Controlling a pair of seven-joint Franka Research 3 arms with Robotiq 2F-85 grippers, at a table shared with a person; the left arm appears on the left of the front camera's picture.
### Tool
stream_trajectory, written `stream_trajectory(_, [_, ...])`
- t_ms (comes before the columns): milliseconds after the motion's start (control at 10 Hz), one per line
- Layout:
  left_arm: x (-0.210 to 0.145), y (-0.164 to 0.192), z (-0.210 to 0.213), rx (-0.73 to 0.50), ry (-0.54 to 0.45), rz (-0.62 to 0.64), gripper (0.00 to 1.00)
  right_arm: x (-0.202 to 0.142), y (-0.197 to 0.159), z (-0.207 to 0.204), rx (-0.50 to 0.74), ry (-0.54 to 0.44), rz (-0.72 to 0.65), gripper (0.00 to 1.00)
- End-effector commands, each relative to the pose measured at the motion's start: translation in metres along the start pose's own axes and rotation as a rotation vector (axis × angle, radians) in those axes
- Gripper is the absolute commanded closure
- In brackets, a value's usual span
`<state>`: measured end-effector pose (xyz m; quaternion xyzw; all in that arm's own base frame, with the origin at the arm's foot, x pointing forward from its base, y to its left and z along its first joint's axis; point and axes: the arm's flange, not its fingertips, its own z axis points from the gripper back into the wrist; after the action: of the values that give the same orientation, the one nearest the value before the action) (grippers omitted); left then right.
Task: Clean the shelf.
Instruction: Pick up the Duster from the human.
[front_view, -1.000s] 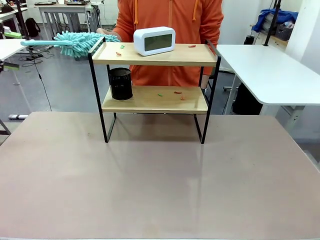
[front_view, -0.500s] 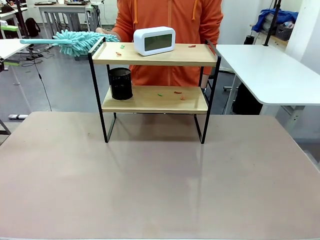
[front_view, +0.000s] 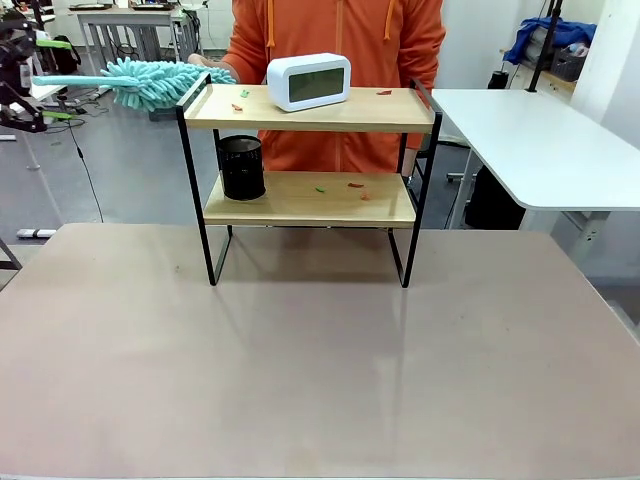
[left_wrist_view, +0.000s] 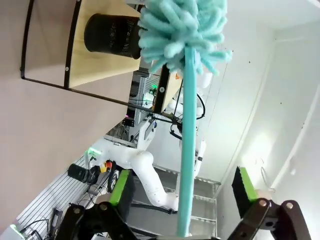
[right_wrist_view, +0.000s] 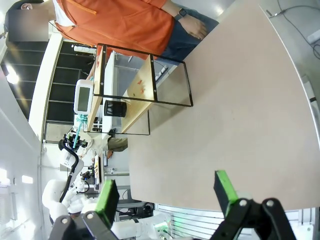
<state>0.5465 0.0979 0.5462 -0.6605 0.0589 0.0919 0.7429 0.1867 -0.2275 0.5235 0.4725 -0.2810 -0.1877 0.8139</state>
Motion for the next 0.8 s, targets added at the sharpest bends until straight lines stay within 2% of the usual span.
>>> stream_trajectory(0, [0.0071, -0.0066, -0.0028, -0.043, -0.002, 0.015, 0.00, 0.0019, 0.0020, -0.0008, 0.022, -0.009, 0.026, 0.00])
stream_trajectory(400, [0.0107, -0.0003, -0.0102, -0.023, -0.034, 0.009, 0.00, 0.0019, 0.0020, -0.0008, 0.022, -0.009, 0.026, 0.00])
stream_trajectory(500, [0.0090, -0.0010, -0.0102, -0.028, -0.029, -0.002, 0.57, 0.0019, 0.0020, -0.0008, 0.022, -0.009, 0.026, 0.00])
stream_trajectory(600, [0.0079, -0.0005, -0.0112, -0.022, -0.025, -0.005, 0.57, 0.0019, 0.0020, -0.0008, 0.022, -0.009, 0.026, 0.00])
stream_trajectory(700, [0.0080, 0.0003, -0.0122, -0.019, -0.025, -0.007, 1.00, 0.0019, 0.0020, -0.0008, 0.022, -0.009, 0.026, 0.00])
